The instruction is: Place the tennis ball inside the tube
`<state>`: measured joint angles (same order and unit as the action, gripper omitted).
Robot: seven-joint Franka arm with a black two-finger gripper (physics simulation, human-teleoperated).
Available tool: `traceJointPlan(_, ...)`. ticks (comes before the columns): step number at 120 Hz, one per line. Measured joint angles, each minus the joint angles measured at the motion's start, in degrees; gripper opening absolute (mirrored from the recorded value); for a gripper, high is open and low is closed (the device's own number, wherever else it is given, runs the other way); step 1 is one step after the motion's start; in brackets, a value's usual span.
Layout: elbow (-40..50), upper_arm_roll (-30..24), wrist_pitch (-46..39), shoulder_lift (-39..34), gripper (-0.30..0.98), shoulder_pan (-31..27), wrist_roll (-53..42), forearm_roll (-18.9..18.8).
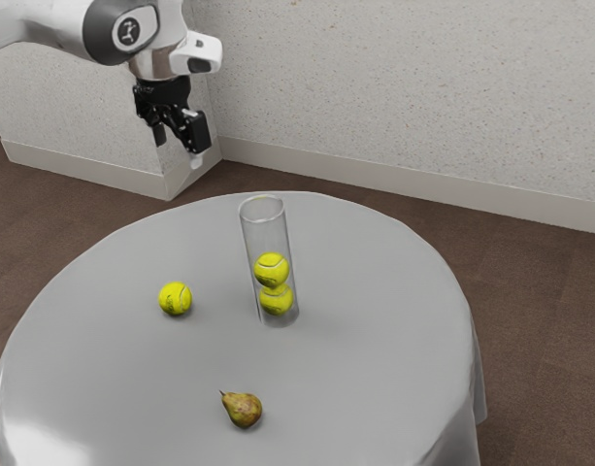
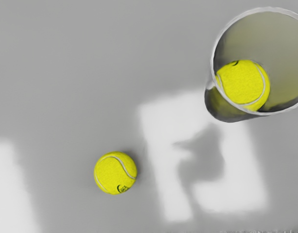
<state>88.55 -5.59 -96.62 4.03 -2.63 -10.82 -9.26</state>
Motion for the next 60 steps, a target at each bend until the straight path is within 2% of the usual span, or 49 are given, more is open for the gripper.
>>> traceJointPlan(11,0.34,0.36,-0.18,2.3,0.69,-0.58,-1.0,-0.28)
traceJointPlan(29,5.24,0.41,-0.61,5.0,0.69,-4.67,-2.41,-0.05)
traceJointPlan(39,6.07,0.41,-1.23,9.54,0.69,-5.08,-2.96,0.26)
traceJointPlan(60,10.97,0.09,-3.42,14.64,0.69,-9.15,-3.94,4.57)
